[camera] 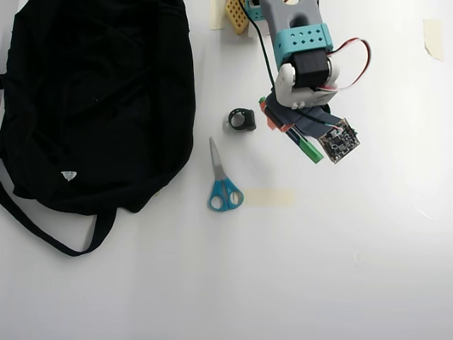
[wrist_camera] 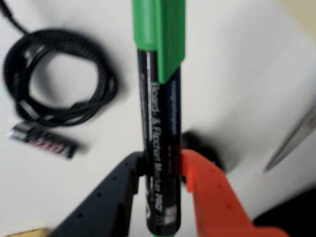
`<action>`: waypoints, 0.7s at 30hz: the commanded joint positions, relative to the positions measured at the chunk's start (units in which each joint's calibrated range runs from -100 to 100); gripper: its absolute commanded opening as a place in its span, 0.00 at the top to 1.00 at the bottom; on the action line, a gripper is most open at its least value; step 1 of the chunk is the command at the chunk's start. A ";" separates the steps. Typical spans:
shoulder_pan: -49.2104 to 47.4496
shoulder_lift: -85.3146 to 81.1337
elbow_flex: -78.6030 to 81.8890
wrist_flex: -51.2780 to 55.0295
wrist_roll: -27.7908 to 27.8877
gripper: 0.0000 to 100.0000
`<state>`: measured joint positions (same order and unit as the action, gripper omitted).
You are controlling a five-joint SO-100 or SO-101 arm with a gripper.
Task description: Put the green marker into the black bag
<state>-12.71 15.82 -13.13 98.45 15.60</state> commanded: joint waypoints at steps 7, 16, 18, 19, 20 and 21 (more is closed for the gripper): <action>3.29 -16.31 9.98 1.03 -8.42 0.98; 10.84 -24.53 12.14 0.94 -12.77 0.98; 12.04 -25.69 12.32 1.12 -12.35 0.98; 12.86 -26.27 12.95 1.12 -12.30 0.98; 14.21 -27.10 13.76 1.12 -12.30 0.98; 15.33 -27.93 14.75 1.12 -12.30 0.98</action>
<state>-0.88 -7.76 0.08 98.45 3.20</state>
